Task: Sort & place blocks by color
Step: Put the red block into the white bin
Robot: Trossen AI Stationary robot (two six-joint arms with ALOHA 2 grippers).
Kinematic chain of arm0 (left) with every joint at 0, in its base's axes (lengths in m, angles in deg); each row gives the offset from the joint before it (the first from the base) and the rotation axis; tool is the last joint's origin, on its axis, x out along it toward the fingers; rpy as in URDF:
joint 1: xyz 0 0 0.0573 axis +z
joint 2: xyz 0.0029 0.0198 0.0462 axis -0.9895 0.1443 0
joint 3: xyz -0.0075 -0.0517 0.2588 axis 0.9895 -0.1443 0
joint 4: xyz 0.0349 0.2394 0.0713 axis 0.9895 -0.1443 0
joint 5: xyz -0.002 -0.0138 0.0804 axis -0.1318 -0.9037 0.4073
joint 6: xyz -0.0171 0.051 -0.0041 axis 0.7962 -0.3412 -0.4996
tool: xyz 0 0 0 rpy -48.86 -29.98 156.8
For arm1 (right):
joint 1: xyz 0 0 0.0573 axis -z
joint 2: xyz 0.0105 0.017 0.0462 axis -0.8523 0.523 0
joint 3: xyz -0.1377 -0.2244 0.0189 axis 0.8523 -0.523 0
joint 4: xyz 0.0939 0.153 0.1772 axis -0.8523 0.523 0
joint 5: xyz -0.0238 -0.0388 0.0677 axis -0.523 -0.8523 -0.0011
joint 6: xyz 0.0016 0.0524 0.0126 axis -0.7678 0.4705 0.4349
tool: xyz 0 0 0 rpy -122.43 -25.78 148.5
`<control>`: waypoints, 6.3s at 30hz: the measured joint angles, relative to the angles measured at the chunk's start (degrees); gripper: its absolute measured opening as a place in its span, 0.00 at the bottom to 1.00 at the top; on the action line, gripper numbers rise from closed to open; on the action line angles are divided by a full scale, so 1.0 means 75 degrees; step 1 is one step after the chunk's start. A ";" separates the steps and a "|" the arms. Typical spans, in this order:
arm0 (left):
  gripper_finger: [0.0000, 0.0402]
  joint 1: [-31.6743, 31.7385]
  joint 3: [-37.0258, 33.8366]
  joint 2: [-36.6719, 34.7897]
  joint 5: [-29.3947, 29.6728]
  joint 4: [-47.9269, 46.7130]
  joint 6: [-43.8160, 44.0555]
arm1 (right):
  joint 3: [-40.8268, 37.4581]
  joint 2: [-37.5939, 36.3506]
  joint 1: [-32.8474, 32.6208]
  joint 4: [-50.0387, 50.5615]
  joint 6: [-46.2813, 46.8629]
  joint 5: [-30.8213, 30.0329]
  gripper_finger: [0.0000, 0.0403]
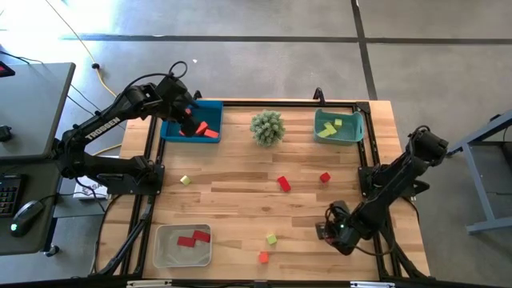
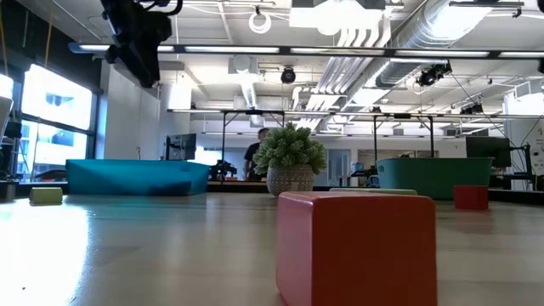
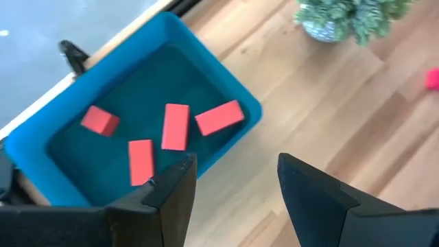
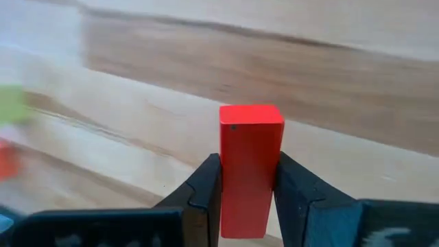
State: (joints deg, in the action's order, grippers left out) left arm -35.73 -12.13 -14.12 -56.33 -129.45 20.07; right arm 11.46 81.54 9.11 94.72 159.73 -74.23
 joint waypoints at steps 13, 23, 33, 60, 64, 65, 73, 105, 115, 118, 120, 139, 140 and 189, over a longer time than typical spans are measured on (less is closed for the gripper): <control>0.47 0.0000 0.0000 0.0000 -0.1687 0.0070 -0.0651 | 0.0896 -0.0016 0.1283 0.0033 -0.1609 -0.2394 0.19; 0.47 -0.0058 0.0000 0.0000 -0.4057 0.0575 -0.1021 | 0.1906 -0.0019 0.2898 -0.0108 -0.4344 -0.3321 0.19; 0.47 -0.0804 0.0000 0.0000 -0.4844 0.1799 -0.0943 | 0.3215 -0.0028 0.4355 -0.0959 -0.8421 -0.3639 0.19; 0.47 -0.2590 0.0000 0.0000 -0.4689 0.6068 0.1389 | 0.5857 -0.0034 0.6538 -0.2453 -1.4320 -0.0138 0.19; 0.47 -0.2677 0.0000 0.0003 -0.4183 0.6437 0.1419 | 0.5860 -0.0031 0.6652 -0.2957 -1.4328 0.0476 0.19; 0.47 -0.2698 0.0000 0.0003 -0.4008 0.6508 0.1421 | 0.5860 -0.0031 0.6675 -0.3019 -1.4324 0.0574 0.19; 0.47 -0.2748 0.0006 0.0279 -0.3781 0.7243 0.1792 | 0.5839 -0.0031 0.6684 -0.3079 -1.4332 0.0607 0.19; 0.47 -0.2921 0.0003 0.1023 -0.4520 0.8356 0.1328 | 0.5816 -0.0005 0.6726 -0.2604 -1.4171 0.0572 0.19; 0.47 -0.2935 0.0003 0.1023 -0.4307 0.8419 0.1314 | 0.5816 -0.0010 0.6729 -0.2708 -1.3689 0.0340 0.19; 0.47 -0.2935 0.0003 0.1023 -0.4245 0.8419 0.1319 | 0.5816 -0.0010 0.6731 -0.2731 -1.3513 0.0286 0.19; 0.47 -0.2935 0.0003 0.1034 -0.4210 0.8425 0.1383 | 0.5816 -0.0010 0.6731 -0.2797 -1.3386 0.0270 0.19; 0.47 -0.2889 0.0003 0.1126 -0.4206 0.8328 0.1419 | 0.5816 0.0243 0.6731 -0.3133 -1.3015 -0.0041 0.19; 0.47 -0.2891 0.0003 0.1131 -0.4204 0.8326 0.1412 | 0.5816 0.0247 0.6731 -0.3137 -1.3016 -0.0052 0.19; 0.20 -0.8042 0.0000 0.0924 -0.1529 0.0530 0.4016 | 0.5816 0.0275 0.7563 -0.0870 -1.4012 0.1504 0.52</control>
State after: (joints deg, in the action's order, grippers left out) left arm -96.04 -12.13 -7.19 -67.80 -125.48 50.19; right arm 55.08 83.60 65.84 88.19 54.64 -62.95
